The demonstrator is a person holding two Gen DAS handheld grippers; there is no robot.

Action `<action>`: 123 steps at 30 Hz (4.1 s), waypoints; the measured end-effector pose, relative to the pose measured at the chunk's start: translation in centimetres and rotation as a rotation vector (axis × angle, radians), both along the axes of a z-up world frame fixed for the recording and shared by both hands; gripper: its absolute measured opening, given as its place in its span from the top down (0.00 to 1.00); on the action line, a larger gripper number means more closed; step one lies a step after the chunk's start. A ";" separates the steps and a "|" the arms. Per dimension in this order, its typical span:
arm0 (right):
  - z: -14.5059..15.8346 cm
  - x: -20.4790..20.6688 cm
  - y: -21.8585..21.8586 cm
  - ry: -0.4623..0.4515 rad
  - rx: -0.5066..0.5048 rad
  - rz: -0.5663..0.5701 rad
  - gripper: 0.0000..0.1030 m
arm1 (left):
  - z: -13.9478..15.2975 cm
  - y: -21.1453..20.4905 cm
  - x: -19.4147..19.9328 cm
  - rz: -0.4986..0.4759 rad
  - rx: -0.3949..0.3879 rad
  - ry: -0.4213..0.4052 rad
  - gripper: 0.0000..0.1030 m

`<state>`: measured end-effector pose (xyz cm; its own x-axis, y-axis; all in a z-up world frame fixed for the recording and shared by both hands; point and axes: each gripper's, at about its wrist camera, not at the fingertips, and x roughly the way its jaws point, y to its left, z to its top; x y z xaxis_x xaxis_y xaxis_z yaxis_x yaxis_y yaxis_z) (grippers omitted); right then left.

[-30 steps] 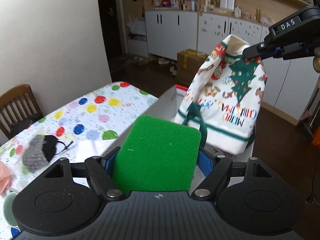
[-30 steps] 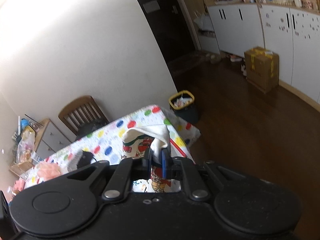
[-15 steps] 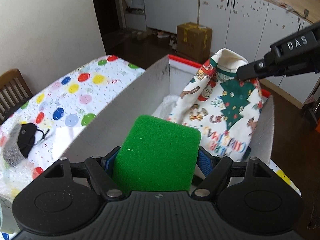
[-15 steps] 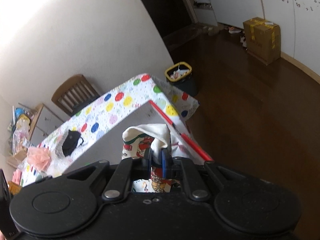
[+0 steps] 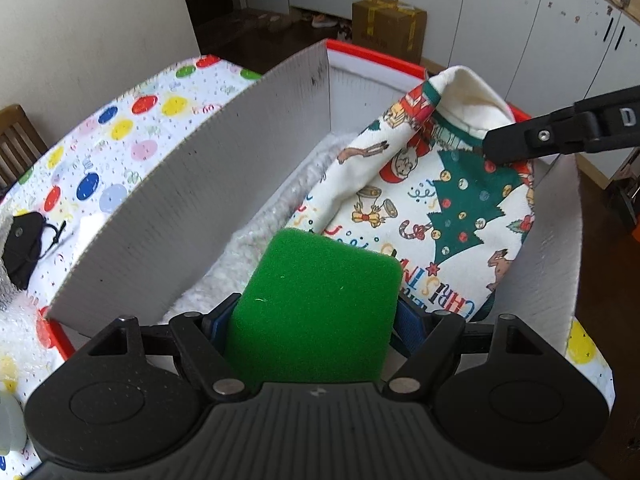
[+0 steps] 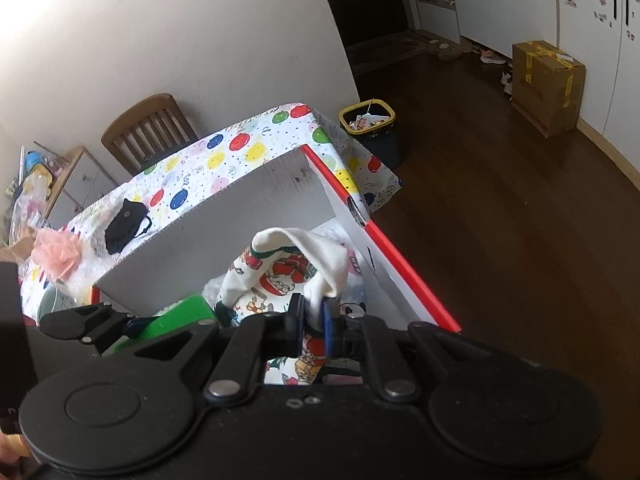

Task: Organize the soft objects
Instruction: 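Carry the green sponge and Christmas tote bag with both tools into the red box, then open both tools to release the sponge and tote bag in the box, then move the left tool over the bubble wrap while the right tool approaches the white tissue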

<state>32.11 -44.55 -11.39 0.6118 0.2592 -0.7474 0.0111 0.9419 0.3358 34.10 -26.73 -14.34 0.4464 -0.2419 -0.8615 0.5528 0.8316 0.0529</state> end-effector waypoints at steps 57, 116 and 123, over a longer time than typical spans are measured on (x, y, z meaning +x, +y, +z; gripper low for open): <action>6.8 -1.9 5.3 -0.116 -0.039 0.289 0.15 | 8.8 9.2 -4.7 0.194 -0.309 -0.117 0.15; -3.5 21.8 31.5 0.215 -0.393 0.696 0.08 | -0.9 29.0 21.0 0.656 -0.064 0.223 0.03; -5.3 22.9 32.8 0.252 -0.448 0.733 0.08 | -3.1 28.6 21.9 0.701 -0.010 0.280 0.04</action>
